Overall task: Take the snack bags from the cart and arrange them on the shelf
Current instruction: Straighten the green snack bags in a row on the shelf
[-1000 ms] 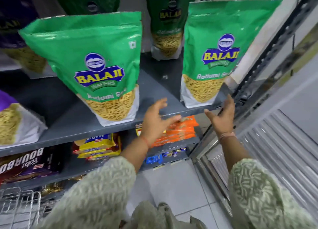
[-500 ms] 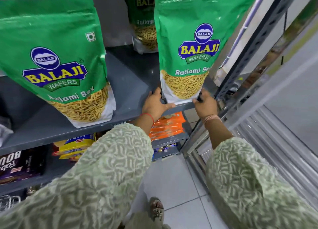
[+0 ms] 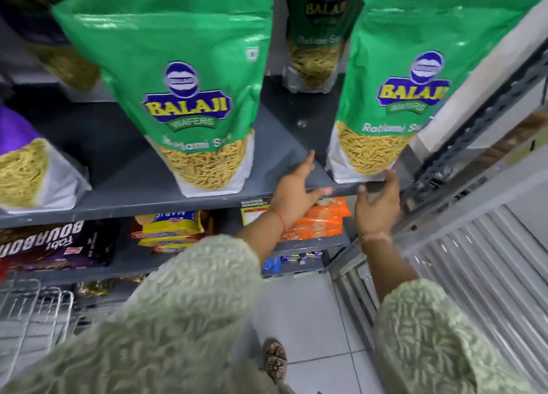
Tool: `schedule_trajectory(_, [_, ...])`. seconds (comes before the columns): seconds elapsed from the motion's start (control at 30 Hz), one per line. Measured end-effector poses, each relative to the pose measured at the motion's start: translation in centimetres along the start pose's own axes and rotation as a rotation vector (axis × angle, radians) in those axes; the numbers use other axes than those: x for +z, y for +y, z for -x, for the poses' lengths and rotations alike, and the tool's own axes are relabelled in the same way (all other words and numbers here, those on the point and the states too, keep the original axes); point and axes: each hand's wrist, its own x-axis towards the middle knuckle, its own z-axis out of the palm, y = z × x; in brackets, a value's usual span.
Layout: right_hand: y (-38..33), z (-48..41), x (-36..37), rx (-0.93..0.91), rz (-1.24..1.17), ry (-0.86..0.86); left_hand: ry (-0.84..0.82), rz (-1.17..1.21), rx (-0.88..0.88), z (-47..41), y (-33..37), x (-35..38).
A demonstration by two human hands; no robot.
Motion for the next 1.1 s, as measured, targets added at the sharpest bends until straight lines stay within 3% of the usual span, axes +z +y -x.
schedule_trajectory(0.07, [-0.8,4.8,2.2,-0.179,0.023,0.001,0.118,0.015,0.032,4.5,-2.2,-3.0])
schedule_trajectory(0.17, [-3.5,11.7,6.0,-0.294,-0.001,-0.089,0.356,-0.005,-0.014,11.2,-6.8,-8.8])
schedule_trajectory(0.37, [-13.4,21.6,15.7,-0.561,-0.156,-0.468,0.762,0.072,-0.193,19.2,-15.2,-23.6])
schedule_trajectory(0.5, [-21.2,27.4,22.7,-0.6,-0.253,-0.731,0.97,0.103,-0.24,22.3,-18.9,-33.2])
schedule_trajectory(0.63, [-27.6,32.9,29.6,-0.692,-0.183,-1.065,1.158,0.106,-0.297,25.2,-22.9,-42.6])
schedule_trajectory(0.7, [-30.5,34.6,32.8,-0.598,-0.126,-1.184,1.154,0.055,-0.435,26.3,-26.0,-47.3])
schedule_trajectory(0.77, [-33.0,35.1,35.9,-0.51,-0.101,-1.187,1.06,0.078,-0.498,26.9,-28.0,-50.9])
schedule_trajectory(0.93, [-37.0,34.8,41.8,-0.331,-0.18,-1.126,0.759,0.01,-0.39,25.4,-29.7,-54.4])
schedule_trajectory(1.1, [-37.1,35.7,43.6,-0.389,0.009,-1.038,0.853,-0.039,-0.367,25.0,-31.0,-54.0])
